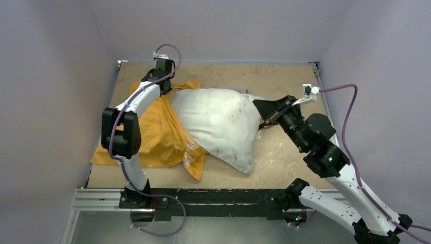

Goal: Remove the pillowcase from the pillow

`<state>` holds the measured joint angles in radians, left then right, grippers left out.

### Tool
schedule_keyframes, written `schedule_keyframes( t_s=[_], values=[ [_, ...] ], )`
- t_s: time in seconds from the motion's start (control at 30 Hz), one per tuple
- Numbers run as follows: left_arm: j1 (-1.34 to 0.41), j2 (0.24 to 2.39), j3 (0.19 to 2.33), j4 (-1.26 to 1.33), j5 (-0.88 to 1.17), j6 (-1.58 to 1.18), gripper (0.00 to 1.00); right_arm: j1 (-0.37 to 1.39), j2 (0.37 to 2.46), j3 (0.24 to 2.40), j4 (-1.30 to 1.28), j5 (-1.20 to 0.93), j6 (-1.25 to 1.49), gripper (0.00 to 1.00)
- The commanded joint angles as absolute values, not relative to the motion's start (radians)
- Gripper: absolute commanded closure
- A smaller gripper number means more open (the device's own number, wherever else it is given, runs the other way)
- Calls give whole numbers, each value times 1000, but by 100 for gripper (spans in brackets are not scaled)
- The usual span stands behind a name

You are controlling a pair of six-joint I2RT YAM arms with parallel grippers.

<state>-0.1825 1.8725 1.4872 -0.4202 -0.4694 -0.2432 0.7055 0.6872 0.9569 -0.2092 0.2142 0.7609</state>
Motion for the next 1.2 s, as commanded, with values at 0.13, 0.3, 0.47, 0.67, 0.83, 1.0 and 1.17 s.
schedule_keyframes(
  t_s=[0.13, 0.3, 0.47, 0.67, 0.83, 1.0, 1.17],
  values=[
    [-395, 1656, 1523, -354, -235, -238, 64, 705, 945, 1010, -52, 115, 587, 42],
    [-437, 1512, 1494, -408, -266, -291, 30, 732, 1073, 1032, -41, 111, 546, 4],
    [-437, 1299, 1365, -508, -368, -353, 20, 876, 1214, 1061, -78, 232, 579, 1],
    [-437, 1034, 1150, -611, -394, -383, 20, 961, 1398, 1113, -170, 330, 645, 1],
    [-437, 907, 1038, -696, -360, -429, 20, 1006, 1556, 1152, -211, 367, 685, 1],
    [-437, 859, 935, -701, -277, -491, 20, 1008, 1722, 1186, -223, 372, 718, 3],
    [-437, 854, 890, -693, -242, -515, 20, 991, 1848, 1235, -195, 399, 722, 93]
  ],
)
